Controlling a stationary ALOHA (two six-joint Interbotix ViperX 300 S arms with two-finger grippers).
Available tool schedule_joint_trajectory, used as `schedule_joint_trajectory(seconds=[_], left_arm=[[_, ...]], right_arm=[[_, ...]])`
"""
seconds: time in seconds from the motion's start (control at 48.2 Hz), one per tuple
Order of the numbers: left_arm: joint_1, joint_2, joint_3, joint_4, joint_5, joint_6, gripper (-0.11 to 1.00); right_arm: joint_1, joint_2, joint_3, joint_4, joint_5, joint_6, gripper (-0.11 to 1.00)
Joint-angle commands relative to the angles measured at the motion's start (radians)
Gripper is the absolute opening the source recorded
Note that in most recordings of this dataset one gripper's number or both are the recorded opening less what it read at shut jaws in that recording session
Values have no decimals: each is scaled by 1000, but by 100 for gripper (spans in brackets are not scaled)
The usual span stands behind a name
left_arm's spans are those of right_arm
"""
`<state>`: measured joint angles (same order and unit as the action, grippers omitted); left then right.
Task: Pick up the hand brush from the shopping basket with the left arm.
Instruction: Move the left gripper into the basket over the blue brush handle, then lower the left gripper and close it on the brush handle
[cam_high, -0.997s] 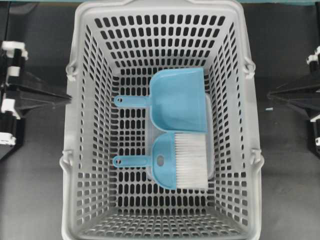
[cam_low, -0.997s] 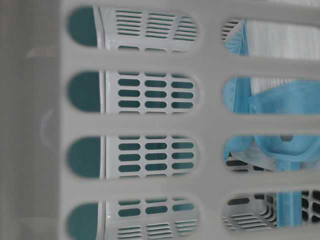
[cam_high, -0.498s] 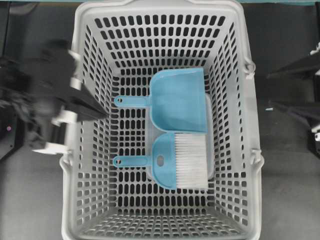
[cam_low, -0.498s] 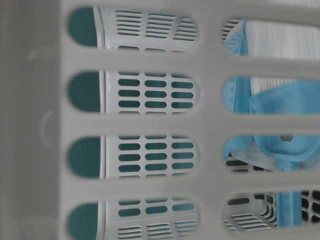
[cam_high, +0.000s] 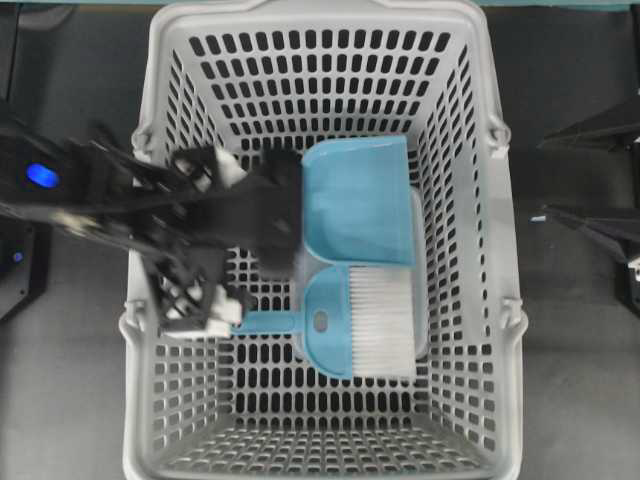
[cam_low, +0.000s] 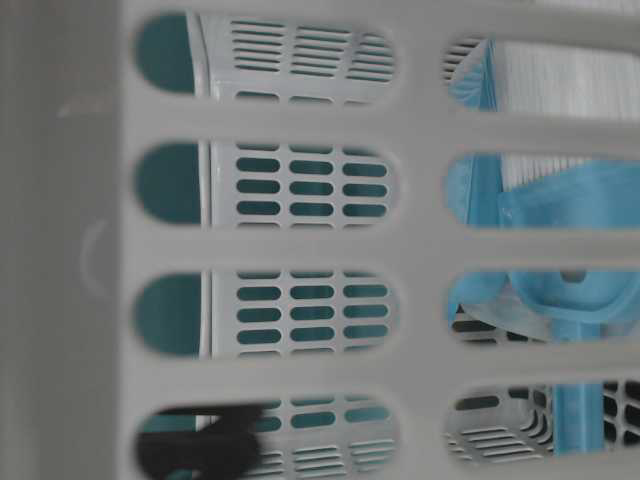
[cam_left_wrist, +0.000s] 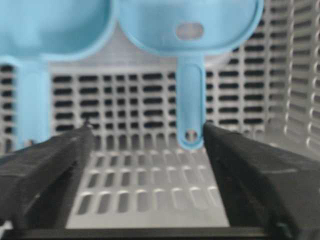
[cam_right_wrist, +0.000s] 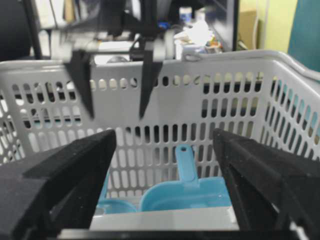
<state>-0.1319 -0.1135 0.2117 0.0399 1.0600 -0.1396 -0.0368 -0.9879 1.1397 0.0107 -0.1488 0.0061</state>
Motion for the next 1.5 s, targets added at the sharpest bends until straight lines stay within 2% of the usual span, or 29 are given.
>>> schedule_joint_trajectory(seconds=[0.0,0.228,0.561,1.059,1.225,1.35,1.433,1.474], left_arm=[[-25,46,-37,5,8,-15,91],[-58,144,-32,5,-14,-61,90],[-67,210,17,5,-129,-130,90],[-69,273,107,5,-272,-120,90],[-69,272,112,5,-276,-120,89],[-71,268,118,5,-278,-124,80],[-74,267,117,5,-278,-121,64],[-77,267,114,5,-278,-120,51]], right_arm=[[-3,5,-21,3,-5,-2,75],[-3,5,-17,3,-6,-2,75],[-3,5,-11,3,-5,-2,75],[-3,5,-8,5,-5,0,75],[-3,5,-6,3,-5,0,75],[-3,5,-5,3,-5,0,74],[-3,5,-3,5,-5,2,74],[-3,5,-2,3,-5,0,74]])
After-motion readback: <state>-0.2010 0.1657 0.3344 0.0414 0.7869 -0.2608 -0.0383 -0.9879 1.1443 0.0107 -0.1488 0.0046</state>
